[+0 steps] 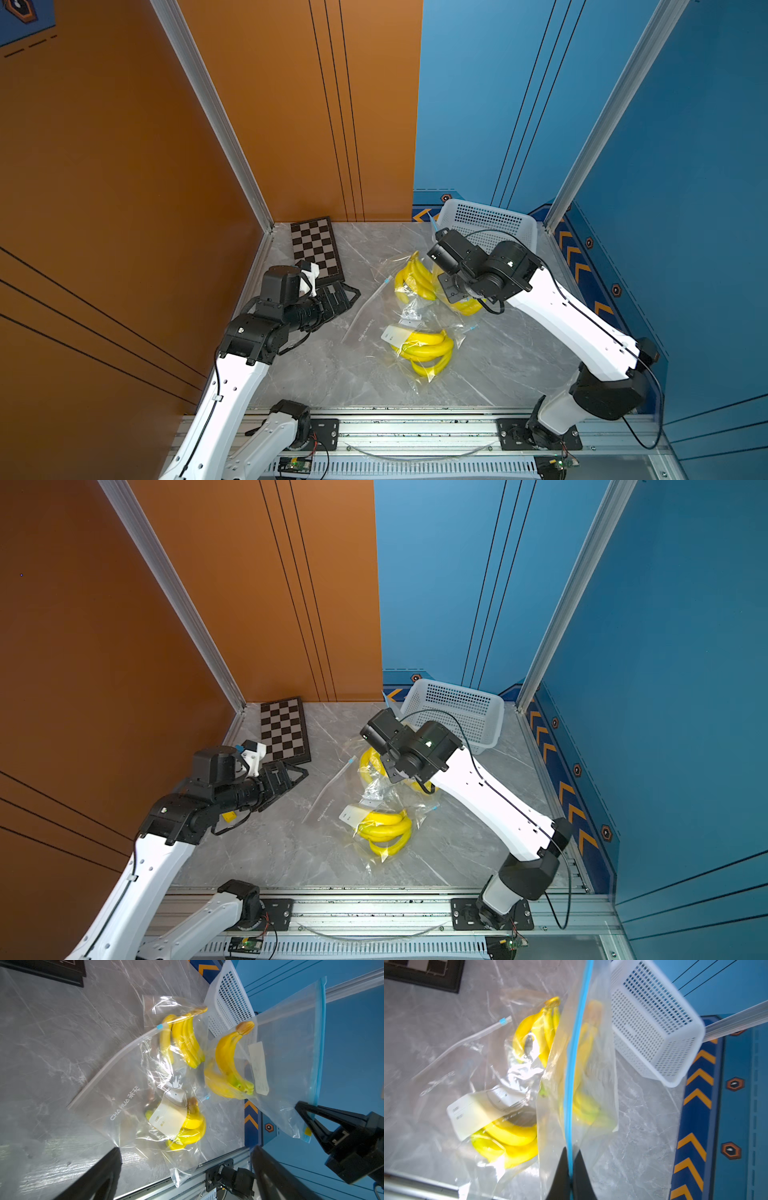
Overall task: Open the zip-top bag and take out the banana
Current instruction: Pick up the zipper food storage bag at the center of the board.
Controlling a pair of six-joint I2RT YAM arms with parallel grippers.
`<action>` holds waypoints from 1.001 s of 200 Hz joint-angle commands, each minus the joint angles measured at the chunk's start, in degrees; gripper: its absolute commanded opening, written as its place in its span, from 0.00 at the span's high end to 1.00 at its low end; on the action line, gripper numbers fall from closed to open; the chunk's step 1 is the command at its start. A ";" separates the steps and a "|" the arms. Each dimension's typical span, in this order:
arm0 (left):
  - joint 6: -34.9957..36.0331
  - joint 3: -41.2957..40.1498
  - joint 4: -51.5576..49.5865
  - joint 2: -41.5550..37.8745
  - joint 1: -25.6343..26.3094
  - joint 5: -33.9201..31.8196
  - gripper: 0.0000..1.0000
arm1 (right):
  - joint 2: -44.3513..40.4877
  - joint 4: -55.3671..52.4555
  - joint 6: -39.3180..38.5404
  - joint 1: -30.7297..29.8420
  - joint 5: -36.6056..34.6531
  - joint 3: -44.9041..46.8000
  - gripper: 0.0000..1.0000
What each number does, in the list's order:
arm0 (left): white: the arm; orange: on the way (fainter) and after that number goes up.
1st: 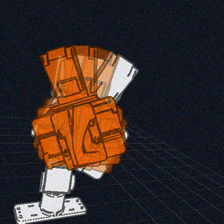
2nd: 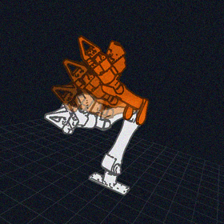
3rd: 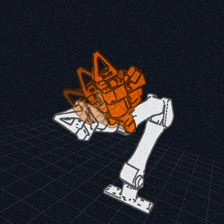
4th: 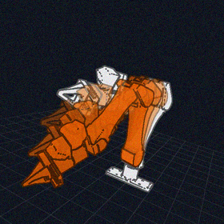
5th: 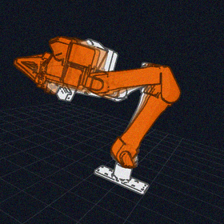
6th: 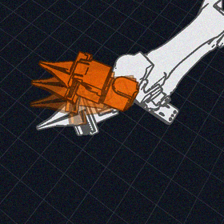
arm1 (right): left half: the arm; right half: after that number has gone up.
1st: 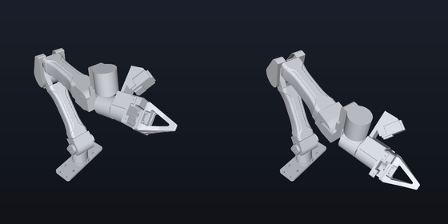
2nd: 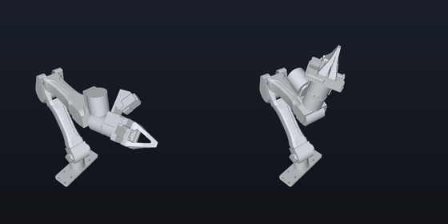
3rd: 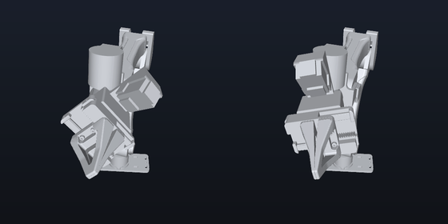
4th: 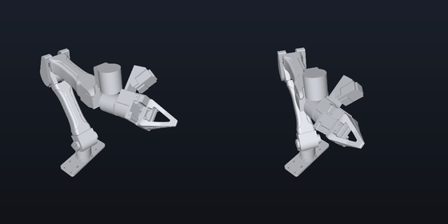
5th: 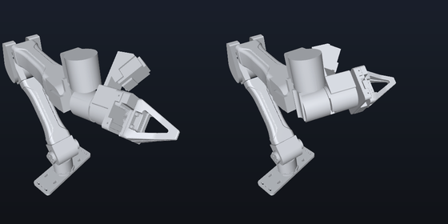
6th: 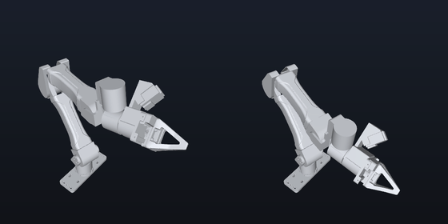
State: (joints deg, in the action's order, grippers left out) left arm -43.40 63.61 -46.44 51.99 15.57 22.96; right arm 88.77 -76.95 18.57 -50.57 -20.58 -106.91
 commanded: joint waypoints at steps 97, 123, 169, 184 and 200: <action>3.65 12.76 8.73 16.95 15.50 -3.07 0.02 | -16.36 14.28 3.16 -1.71 20.58 26.69 1.00; 1.72 15.22 10.83 19.51 15.62 -1.30 0.02 | -16.69 13.98 3.90 -2.67 19.73 27.16 1.00; -2.38 18.12 14.35 25.32 21.50 -2.58 0.01 | -15.12 14.17 4.59 -7.50 12.25 26.51 1.00; -3.33 18.56 14.35 27.19 22.73 -4.39 0.05 | -15.75 14.45 4.83 -7.92 10.91 26.41 1.00; -4.94 18.90 14.35 29.00 22.75 -4.09 0.22 | -17.05 14.63 5.02 -7.96 9.48 26.63 1.00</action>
State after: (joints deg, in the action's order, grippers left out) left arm -46.02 81.17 -33.10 78.96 37.93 20.16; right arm 73.25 -63.72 22.39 -58.19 -6.55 -80.53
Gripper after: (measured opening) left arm 0.866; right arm 0.048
